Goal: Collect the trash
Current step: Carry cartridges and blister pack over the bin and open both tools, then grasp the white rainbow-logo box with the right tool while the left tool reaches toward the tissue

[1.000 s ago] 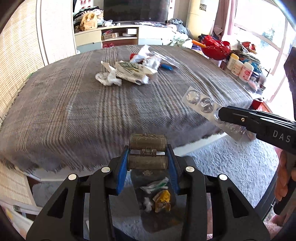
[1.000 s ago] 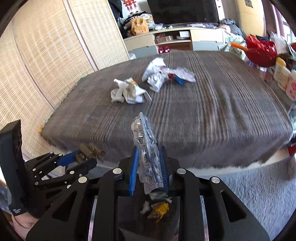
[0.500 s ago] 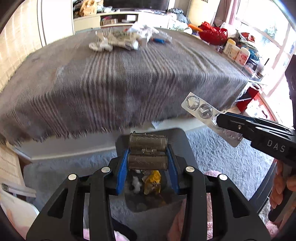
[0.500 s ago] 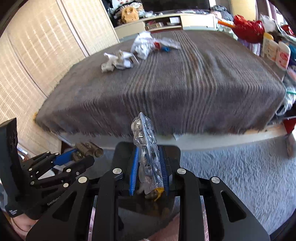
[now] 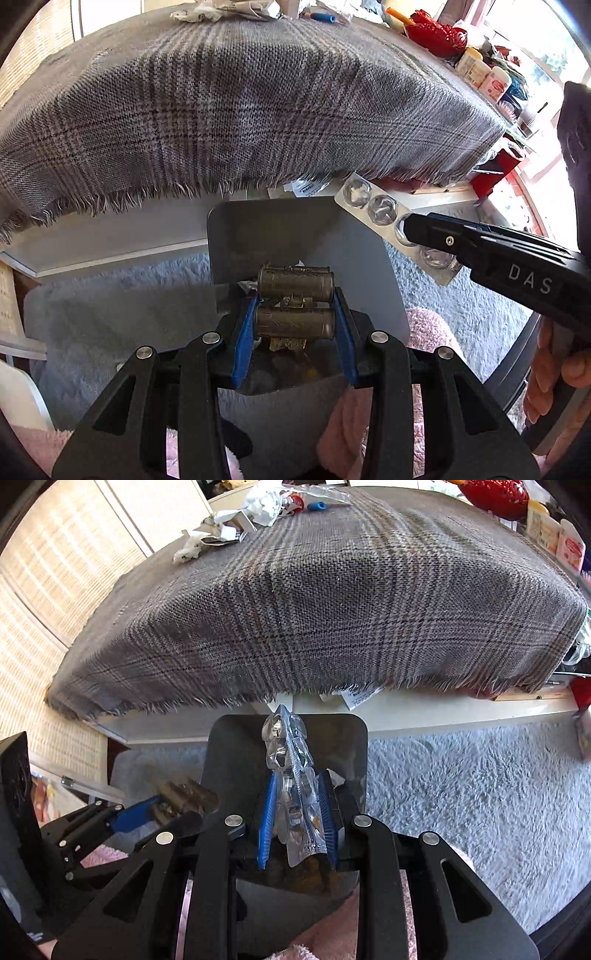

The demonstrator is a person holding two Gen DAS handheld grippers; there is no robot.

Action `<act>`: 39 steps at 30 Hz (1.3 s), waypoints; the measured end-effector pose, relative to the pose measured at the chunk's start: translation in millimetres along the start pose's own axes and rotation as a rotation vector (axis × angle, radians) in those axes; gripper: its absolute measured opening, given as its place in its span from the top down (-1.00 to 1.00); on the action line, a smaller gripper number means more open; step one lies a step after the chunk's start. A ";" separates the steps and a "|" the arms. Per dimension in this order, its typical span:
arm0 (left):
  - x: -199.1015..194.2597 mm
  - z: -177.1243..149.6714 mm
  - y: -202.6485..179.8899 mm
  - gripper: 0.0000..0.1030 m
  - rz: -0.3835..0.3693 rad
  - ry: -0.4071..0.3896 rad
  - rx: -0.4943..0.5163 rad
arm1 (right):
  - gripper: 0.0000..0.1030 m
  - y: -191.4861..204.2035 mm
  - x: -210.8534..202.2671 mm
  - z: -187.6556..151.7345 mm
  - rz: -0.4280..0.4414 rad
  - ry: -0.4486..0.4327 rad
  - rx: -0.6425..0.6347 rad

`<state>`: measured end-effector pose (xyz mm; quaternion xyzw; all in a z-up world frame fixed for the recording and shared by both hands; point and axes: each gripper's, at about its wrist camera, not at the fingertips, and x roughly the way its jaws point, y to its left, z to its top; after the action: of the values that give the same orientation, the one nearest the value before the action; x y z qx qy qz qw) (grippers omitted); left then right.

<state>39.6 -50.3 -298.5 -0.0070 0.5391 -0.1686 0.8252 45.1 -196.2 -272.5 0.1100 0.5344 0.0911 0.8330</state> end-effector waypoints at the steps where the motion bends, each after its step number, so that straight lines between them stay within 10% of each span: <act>1: 0.6 1.1 0.6 0.28 -0.002 0.001 -0.002 | 0.47 2.1 1.2 1.1 0.005 0.001 0.001; 13: -5.6 6.6 2.0 0.05 0.028 -0.022 0.014 | 0.13 3.0 1.0 10.9 0.019 -0.006 0.024; 21: -26.5 16.8 13.0 -0.66 0.063 -0.080 -0.005 | -0.93 -19.7 -25.4 21.0 -0.091 -0.109 0.048; 39: -76.2 61.4 54.3 -0.84 0.117 -0.214 -0.078 | -0.93 -38.9 -59.0 61.0 -0.054 -0.212 0.107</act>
<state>81.5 12.2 -215.7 -0.0257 0.4534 -0.0972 0.8856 77.7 -254.6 -207.3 0.1489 0.4501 0.0281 0.8800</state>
